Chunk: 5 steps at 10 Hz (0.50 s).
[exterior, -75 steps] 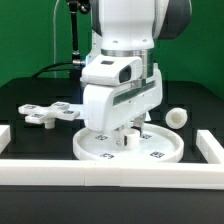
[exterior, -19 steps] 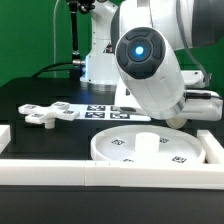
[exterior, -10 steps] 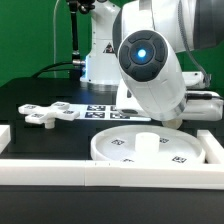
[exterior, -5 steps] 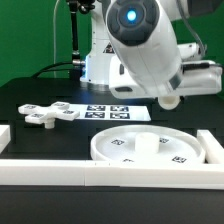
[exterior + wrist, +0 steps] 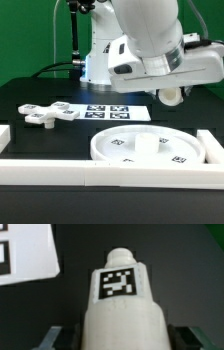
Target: Assemble round table
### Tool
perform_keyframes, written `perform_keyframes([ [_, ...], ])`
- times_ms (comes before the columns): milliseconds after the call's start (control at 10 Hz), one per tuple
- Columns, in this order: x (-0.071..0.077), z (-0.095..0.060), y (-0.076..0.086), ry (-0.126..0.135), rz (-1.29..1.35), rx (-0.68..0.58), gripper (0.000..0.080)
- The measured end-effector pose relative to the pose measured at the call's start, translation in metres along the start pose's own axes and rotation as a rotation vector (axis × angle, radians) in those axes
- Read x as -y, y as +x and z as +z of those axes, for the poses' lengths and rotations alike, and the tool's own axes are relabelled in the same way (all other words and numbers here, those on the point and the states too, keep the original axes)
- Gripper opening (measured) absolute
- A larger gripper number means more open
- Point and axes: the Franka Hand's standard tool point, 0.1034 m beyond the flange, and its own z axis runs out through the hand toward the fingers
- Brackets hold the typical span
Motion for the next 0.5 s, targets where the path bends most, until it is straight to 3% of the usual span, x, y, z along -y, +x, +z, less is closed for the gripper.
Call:
perform_keyframes([
  [200,0.002,-0.022,0.010,-0.005,-0.055,-0.151,0.0410],
  [400,0.005,-0.057,0.015,-0.007,-0.112,-0.295,0.0410],
  [500,0.007,-0.063,0.018,-0.012,-0.115,-0.365,0.0410],
])
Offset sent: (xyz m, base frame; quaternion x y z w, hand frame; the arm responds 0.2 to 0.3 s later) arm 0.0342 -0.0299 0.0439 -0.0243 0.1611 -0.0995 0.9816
